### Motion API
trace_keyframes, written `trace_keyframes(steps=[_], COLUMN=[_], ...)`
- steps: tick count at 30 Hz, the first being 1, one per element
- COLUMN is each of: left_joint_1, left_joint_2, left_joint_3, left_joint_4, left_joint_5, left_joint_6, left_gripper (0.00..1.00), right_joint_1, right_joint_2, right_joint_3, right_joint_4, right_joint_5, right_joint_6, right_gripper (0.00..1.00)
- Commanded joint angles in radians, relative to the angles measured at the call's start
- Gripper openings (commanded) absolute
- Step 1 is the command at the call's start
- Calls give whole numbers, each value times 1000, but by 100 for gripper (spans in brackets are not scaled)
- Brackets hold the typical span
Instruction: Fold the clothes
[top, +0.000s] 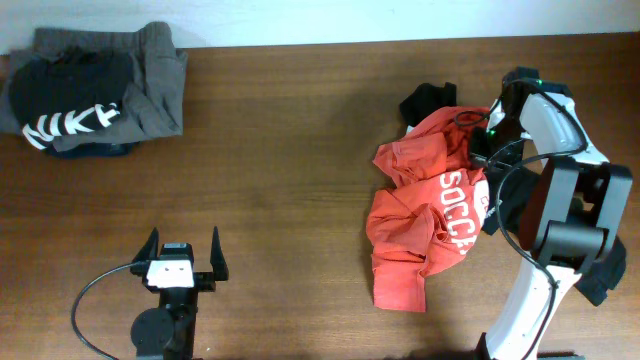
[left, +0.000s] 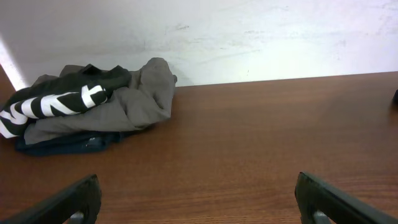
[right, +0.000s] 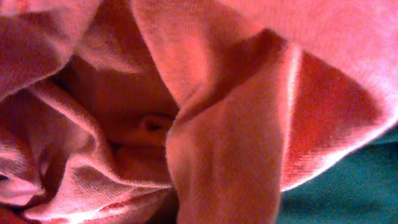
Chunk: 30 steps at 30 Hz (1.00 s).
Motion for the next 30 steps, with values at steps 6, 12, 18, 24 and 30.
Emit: trace_keyframes(steps=[6,12,18,24,30], left_joint_1=[8,8,8,8,8], left_joint_2=[-7,-7,-7,-7,-7], left_joint_3=[-5,-5,-5,-5,-5], left_joint_4=[-1,-1,-1,-1,-1], left_joint_5=[14,14,14,14,14], left_joint_6=[16,16,16,16,16], left_gripper=[99,99,99,99,99], right_joint_1=[55,109,206,346,514], right_joint_2=[-41,-145,-199,-198,-194], right_joint_3=[27,27,27,27,27], right_joint_4=[2,2,3,54,122], right_joint_5=[-5,-77,-207,-329,-300], right_joint_6=[38,38,37,37,38], right_gripper=[4,4,4,4,31])
